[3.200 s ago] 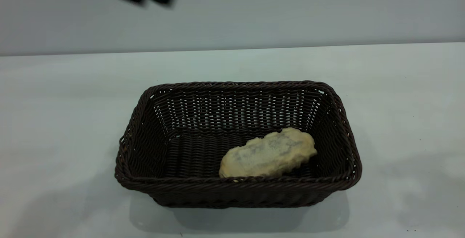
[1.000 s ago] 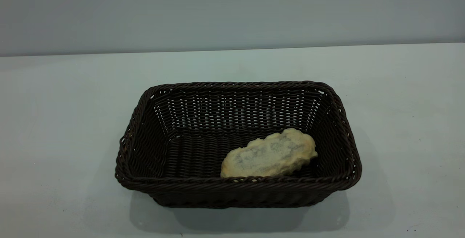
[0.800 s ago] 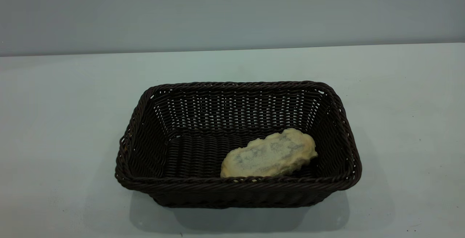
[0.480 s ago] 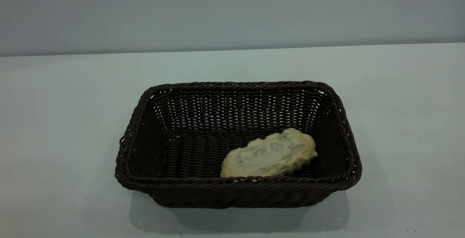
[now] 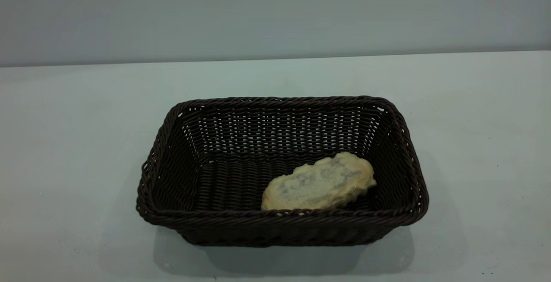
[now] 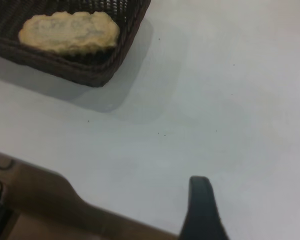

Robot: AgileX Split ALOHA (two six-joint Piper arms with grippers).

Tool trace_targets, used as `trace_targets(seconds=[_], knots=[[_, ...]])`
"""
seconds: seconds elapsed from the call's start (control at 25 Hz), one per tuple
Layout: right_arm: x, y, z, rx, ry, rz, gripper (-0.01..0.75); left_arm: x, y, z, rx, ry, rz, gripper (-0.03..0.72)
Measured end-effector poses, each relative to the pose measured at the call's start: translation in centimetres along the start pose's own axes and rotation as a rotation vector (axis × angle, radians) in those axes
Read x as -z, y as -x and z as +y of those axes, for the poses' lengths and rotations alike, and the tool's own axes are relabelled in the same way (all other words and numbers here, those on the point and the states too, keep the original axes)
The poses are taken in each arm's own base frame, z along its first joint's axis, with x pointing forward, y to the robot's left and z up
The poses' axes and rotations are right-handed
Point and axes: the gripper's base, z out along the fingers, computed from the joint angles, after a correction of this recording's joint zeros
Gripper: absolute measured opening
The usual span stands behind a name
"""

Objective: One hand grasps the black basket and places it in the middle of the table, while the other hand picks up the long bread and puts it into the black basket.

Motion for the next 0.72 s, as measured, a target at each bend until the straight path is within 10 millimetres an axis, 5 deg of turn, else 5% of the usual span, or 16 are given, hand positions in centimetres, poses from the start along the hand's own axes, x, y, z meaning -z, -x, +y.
trace_targets(seconds=[0.72], knots=[[1.0, -0.8, 0.4, -0.104, -0.169, -0.094, 0.562, 1.6, -2.1, -0.4, 0.201, 0.205, -0.173, 0.485]])
